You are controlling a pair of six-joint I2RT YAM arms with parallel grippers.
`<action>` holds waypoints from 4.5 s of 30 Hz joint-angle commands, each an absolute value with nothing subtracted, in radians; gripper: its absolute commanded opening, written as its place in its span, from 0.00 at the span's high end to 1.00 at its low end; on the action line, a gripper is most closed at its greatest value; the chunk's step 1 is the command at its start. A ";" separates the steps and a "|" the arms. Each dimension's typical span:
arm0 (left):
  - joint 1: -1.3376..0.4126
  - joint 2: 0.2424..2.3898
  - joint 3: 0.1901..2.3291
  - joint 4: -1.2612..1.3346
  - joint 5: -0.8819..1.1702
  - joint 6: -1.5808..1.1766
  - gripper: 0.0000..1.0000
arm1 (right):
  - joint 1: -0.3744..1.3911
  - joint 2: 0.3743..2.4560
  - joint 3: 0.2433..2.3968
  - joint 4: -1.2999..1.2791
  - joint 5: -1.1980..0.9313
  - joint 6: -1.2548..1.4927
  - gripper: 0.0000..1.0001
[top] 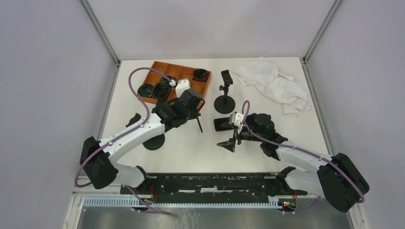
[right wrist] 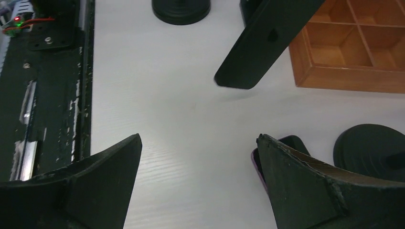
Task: Place the phone on the phone stand
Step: Pick up the phone at the center of the board, then place the phone on the phone stand.
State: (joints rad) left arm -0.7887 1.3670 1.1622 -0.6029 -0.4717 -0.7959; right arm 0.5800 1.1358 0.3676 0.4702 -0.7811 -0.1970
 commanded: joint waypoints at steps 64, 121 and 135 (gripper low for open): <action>-1.032 0.867 0.780 -0.054 -0.459 -0.328 0.00 | 0.436 1.198 0.517 0.398 -1.030 -0.149 1.00; -0.604 1.149 0.328 1.002 0.677 -0.749 0.98 | 0.396 1.353 0.638 0.189 -1.381 -0.245 0.89; -0.577 0.750 0.766 -0.269 -0.098 -0.134 0.98 | 0.339 1.290 0.631 0.121 -1.254 -0.326 0.05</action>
State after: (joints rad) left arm -0.5995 0.8082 0.6548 0.0257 0.2050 -0.3496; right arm 0.3607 1.3205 0.6056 0.1173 -1.2957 -0.2924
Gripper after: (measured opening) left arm 0.113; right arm 0.943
